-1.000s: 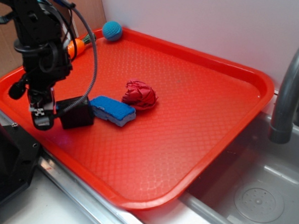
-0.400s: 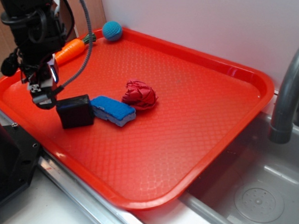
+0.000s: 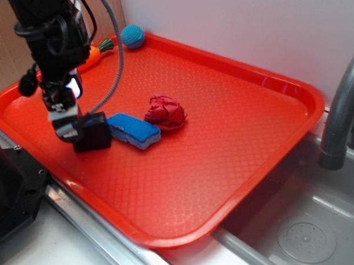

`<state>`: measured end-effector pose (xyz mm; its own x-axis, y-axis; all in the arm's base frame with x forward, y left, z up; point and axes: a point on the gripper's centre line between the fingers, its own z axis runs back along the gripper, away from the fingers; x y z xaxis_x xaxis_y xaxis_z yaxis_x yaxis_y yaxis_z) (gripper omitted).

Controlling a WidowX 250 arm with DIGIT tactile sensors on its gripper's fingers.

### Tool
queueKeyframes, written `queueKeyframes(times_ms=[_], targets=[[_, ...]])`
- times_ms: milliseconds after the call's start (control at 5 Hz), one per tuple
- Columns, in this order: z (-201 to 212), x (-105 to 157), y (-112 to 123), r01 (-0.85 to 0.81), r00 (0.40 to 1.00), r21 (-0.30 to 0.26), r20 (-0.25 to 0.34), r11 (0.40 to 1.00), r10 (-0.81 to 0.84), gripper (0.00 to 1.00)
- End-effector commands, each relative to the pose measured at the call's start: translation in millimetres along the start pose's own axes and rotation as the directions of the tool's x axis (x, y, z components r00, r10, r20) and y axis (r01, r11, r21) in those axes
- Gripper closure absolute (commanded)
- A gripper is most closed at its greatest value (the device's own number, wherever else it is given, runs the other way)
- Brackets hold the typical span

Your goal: Grab the black box.

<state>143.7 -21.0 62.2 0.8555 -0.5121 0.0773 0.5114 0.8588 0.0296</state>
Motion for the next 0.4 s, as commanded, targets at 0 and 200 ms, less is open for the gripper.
queueKeyframes(times_ms=[0, 200], targets=[[-32.6, -4.8, -7.1, -0.008, 0.998, 0.017, 0.057, 1.000, 0.007, 0.00], [-31.2, -8.6, -8.9, -0.076, 0.996, 0.038, 0.054, 0.996, 0.074, 1.00]])
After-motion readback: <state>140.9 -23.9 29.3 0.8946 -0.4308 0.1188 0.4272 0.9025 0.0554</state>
